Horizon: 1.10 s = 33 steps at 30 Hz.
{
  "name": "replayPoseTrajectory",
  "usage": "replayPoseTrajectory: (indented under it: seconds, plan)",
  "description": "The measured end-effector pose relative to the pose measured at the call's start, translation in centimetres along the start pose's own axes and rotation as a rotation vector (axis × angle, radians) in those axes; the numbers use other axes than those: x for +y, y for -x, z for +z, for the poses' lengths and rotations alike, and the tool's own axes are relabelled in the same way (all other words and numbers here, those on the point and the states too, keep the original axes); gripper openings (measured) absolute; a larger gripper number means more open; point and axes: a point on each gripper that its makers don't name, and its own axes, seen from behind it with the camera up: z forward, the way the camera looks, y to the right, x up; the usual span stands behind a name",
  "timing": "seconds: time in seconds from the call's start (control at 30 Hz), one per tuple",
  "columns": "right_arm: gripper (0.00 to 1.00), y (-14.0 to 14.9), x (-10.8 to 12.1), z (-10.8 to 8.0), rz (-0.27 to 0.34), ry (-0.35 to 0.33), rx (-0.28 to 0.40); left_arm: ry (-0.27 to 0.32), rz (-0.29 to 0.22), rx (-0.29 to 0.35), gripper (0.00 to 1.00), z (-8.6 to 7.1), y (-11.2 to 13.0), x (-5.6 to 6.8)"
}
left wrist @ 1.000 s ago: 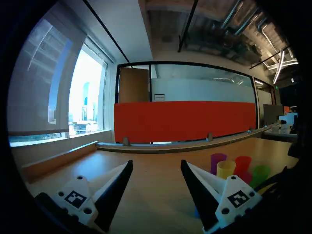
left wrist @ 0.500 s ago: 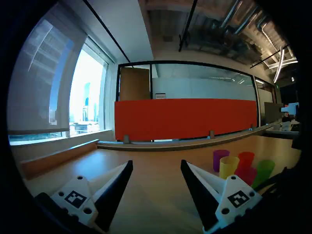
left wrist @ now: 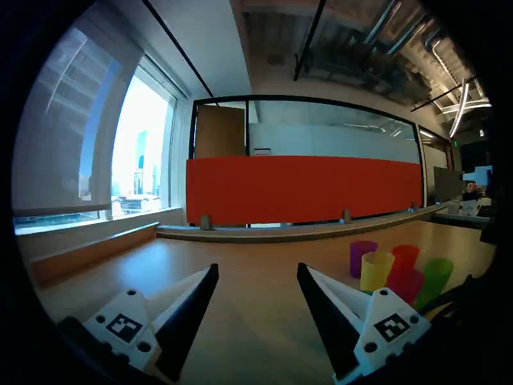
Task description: Pour water
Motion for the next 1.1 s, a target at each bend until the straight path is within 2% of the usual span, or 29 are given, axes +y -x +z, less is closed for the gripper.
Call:
replayPoseTrajectory:
  seconds: [0.3,0.67,1.1]
  plan:
    - [0.99,0.1,0.2,-0.1,0.005,-0.002,0.001,0.009,-0.008,-0.024,0.9,0.4,0.7,0.0]
    - [0.99,0.2,1.1,-0.3,0.019,0.007,0.005,0.007,-0.008,-0.025,0.9,0.4,0.7,-0.1]
    - [0.99,-0.2,0.8,-0.4,0.011,0.005,0.006,0.011,-0.007,-0.028,0.9,0.4,0.8,-0.1]
